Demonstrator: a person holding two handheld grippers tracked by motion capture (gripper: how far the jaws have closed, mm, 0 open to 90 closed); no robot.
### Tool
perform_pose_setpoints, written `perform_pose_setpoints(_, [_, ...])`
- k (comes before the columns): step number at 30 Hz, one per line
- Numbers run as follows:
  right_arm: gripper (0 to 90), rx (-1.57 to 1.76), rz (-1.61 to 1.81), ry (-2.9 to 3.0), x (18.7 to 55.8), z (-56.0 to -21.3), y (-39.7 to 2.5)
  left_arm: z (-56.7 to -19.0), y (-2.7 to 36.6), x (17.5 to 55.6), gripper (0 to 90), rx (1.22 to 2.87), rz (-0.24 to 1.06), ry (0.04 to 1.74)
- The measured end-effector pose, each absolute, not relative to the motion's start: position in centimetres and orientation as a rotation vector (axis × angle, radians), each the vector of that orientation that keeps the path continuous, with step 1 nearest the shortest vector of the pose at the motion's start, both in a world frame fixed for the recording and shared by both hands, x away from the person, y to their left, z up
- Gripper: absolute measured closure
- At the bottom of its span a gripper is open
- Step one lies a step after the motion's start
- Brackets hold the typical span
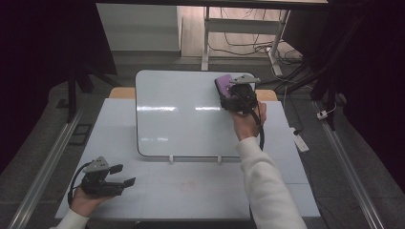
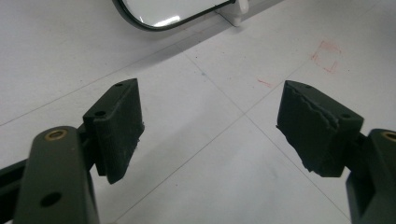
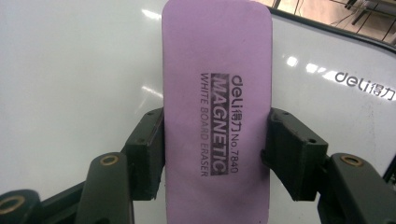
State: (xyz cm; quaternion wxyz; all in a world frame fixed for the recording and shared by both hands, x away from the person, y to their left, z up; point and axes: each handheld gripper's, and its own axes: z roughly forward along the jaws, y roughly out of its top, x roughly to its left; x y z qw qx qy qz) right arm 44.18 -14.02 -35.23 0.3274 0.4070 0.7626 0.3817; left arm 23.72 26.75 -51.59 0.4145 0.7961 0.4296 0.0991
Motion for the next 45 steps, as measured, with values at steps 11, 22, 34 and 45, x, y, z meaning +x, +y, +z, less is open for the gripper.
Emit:
perform_pose_setpoints(11, [40.5,0.945,1.177,2.064,39.3,-36.3,-16.6,-51.7,26.7,23.9,23.1,2.002,0.25,1.083])
perform_pose_setpoints(22, [40.4,0.851,1.22,2.225,33.6,-41.1,-19.7,-51.4,26.0,24.1,22.8,2.002,0.26,1.06])
perform_pose_setpoints(34, [40.4,0.754,1.205,2.339,30.4,-43.7,-19.9,-49.6,24.0,24.9,21.2,1.984,0.236,0.95])
perform_pose_setpoints(45, [40.4,0.585,1.207,2.489,29.5,-46.0,-18.4,-47.3,18.2,26.6,20.0,2.049,0.186,0.746])
